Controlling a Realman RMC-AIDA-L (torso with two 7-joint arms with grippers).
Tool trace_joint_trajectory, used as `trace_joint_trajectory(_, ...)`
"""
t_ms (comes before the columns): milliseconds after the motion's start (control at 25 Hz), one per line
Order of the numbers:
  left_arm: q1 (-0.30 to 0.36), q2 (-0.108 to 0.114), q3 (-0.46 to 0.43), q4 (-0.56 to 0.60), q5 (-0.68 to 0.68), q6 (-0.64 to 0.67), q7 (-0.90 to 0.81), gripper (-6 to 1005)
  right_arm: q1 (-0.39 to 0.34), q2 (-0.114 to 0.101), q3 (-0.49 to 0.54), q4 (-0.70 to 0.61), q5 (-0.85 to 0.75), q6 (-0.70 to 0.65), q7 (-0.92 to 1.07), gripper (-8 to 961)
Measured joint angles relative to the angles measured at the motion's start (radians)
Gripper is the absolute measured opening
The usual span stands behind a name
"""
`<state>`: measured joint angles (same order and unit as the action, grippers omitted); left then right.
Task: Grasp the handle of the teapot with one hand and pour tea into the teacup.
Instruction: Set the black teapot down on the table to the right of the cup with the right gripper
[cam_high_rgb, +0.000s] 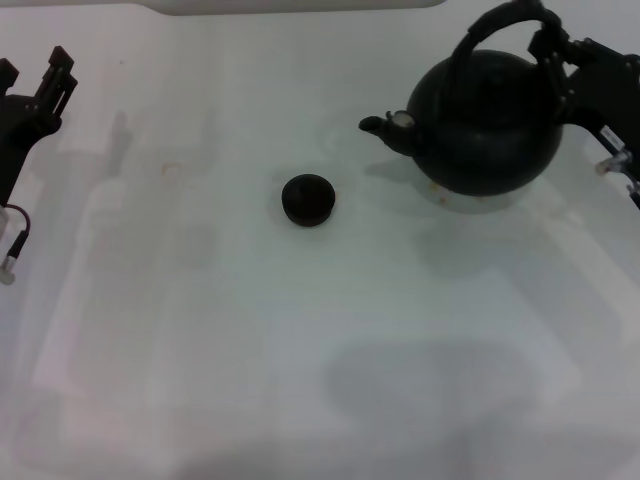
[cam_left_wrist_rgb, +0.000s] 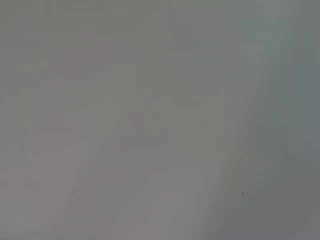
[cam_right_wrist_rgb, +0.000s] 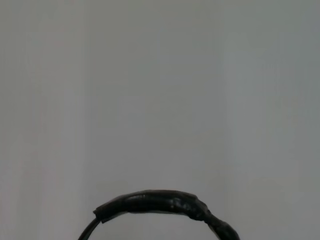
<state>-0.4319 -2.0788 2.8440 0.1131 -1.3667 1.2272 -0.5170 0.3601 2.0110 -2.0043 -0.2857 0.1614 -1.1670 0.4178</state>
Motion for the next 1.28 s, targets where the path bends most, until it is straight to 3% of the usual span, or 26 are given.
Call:
trace_joint_trajectory(280,-0.002,0.0,0.0,0.002,0.0,0.0,0.0,773,-0.03,-0.001,0.006,0.031,0.001,-0.009,0.001,158)
trace_joint_trajectory(1280,0.01,-0.001,0.0,0.002,-0.002,0.004,0.0,774,-0.035,0.003,-0.017,0.103,-0.004,-0.03,0.005,247)
